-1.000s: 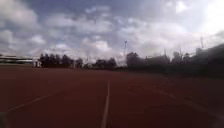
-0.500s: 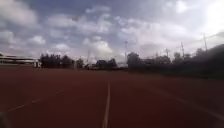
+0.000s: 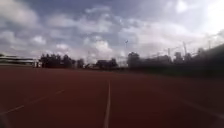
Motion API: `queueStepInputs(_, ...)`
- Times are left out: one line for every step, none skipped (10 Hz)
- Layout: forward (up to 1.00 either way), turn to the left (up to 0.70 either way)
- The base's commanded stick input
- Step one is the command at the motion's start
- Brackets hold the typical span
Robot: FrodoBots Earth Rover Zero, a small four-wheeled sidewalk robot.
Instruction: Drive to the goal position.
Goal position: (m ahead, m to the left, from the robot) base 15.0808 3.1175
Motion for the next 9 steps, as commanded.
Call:
queueStepInputs(0.7, 0.0)
queueStepInputs(0.7, 0.0)
queueStepInputs(0.7, 0.0)
queueStepInputs(0.7, 0.0)
queueStepInputs(0.7, 0.0)
queueStepInputs(0.7, 0.0)
queueStepInputs(0.7, 0.0)
queueStepInputs(0.7, 0.0)
queueStepInputs(0.7, 0.0)
